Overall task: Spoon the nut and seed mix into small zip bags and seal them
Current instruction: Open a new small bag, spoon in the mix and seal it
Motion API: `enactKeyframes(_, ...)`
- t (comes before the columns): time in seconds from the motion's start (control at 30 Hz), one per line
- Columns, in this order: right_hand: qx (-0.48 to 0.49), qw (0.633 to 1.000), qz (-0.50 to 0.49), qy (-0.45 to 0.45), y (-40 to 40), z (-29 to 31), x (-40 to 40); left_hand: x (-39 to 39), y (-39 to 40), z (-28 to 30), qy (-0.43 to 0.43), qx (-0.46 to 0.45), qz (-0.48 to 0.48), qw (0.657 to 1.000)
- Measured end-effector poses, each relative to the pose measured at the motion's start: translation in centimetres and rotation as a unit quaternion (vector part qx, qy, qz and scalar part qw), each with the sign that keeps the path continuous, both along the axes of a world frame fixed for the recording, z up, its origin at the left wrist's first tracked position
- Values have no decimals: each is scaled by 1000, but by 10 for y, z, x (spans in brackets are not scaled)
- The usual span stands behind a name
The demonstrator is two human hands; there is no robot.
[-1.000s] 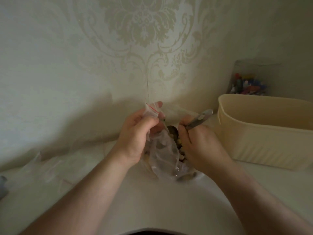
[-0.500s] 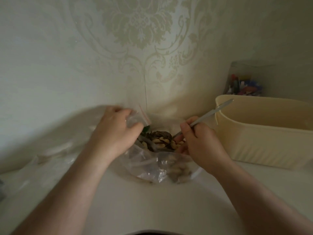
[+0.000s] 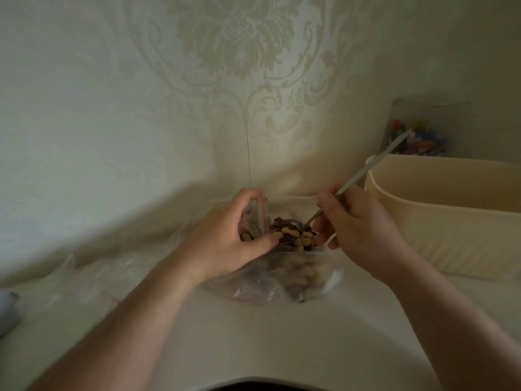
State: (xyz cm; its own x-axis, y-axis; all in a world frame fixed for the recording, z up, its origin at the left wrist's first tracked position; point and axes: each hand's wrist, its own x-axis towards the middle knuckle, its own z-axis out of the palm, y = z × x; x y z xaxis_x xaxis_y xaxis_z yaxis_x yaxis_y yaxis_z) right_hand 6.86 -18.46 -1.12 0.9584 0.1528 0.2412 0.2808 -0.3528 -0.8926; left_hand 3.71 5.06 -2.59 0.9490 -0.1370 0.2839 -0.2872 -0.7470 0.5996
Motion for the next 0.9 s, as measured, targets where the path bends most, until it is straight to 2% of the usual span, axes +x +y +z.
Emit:
enactKeyframes(0.17, 5, 1000, -5, -19, -5, 7, -3, 2, 3, -4, -32, 65, 25, 997)
enactKeyframes(0.3, 23, 999, -20, -27, -8, 9, -1, 2, 4, -1, 7, 61, 5, 998)
enactKeyframes(0.5, 21, 999, -27, -36, -12, 11, -2, 0, 6, -1, -50, 89, 20, 995)
enactKeyframes(0.67, 33, 999, -34, -26, -9, 10, -1, 0, 5, -1, -24, 100, 13, 995)
enactKeyframes(0.9, 31, 999, -33, -10, -7, 7, -2, 4, 5, -9, -58, 118, 30, 991)
